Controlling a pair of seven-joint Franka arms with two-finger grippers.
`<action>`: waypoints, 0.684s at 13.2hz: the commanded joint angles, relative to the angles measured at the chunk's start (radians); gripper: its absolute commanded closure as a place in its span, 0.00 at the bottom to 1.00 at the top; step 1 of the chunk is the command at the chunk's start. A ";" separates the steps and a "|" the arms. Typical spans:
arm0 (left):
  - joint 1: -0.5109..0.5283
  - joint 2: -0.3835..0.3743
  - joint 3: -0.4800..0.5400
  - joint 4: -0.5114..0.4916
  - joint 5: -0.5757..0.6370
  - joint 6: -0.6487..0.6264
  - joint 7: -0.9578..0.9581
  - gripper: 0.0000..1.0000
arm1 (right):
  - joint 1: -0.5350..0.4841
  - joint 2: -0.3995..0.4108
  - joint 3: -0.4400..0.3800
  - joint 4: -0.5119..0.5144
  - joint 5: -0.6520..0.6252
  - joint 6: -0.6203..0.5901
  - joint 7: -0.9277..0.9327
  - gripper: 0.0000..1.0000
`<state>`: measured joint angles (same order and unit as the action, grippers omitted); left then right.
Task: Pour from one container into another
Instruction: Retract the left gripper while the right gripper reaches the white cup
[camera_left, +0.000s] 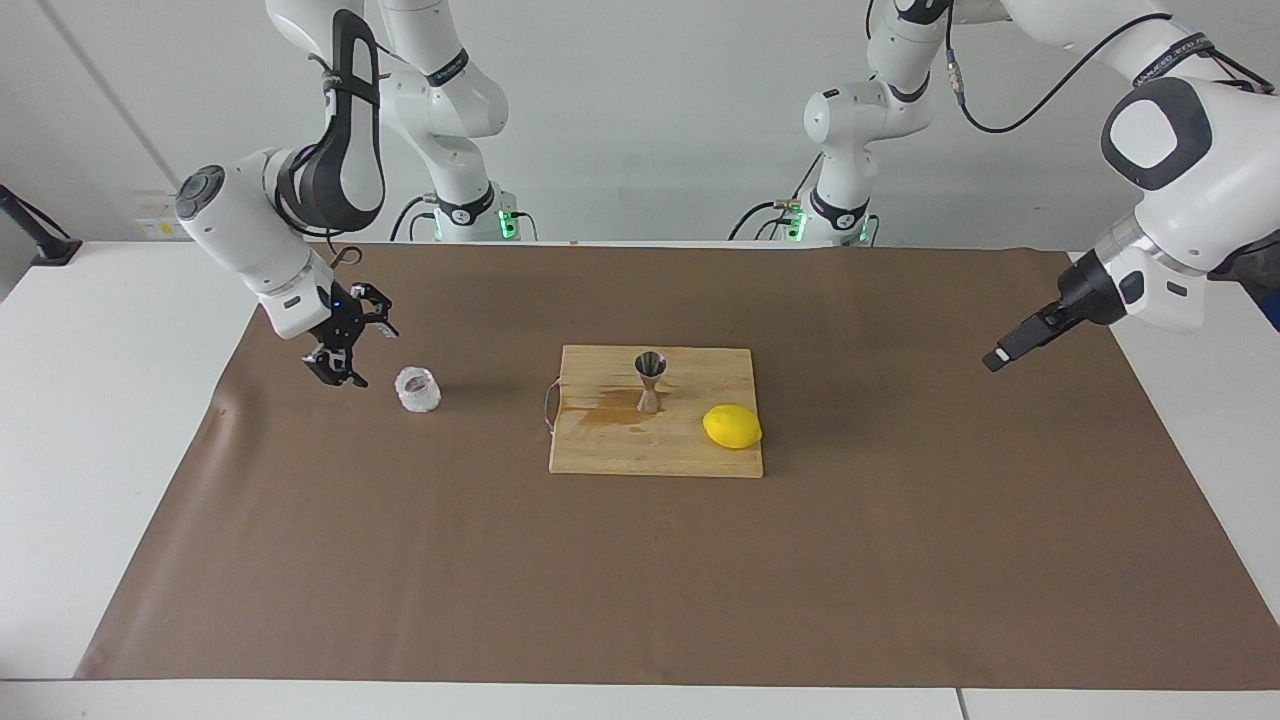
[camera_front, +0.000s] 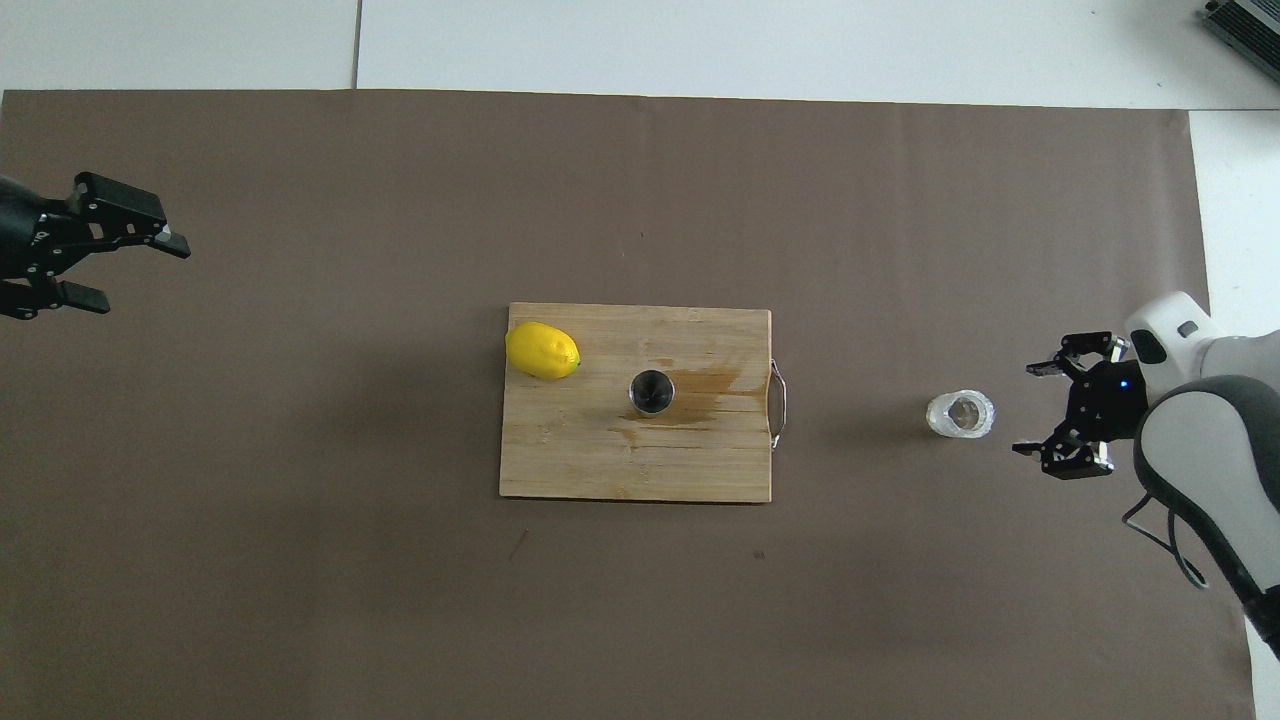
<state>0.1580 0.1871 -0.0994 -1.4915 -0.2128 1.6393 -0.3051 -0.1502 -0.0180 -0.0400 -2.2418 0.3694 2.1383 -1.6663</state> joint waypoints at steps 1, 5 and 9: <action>-0.024 -0.009 0.004 0.043 0.091 -0.015 0.172 0.00 | -0.038 0.021 0.003 -0.035 0.098 0.029 -0.182 0.00; -0.055 -0.023 0.004 0.043 0.118 -0.006 0.340 0.00 | -0.055 0.039 0.003 -0.087 0.176 0.046 -0.340 0.00; -0.179 -0.055 0.006 0.031 0.277 -0.004 0.350 0.00 | -0.058 0.082 0.003 -0.090 0.275 0.074 -0.473 0.00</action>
<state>0.0340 0.1656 -0.1053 -1.4514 -0.0002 1.6410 0.0354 -0.1964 0.0509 -0.0407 -2.3228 0.5950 2.1910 -2.0803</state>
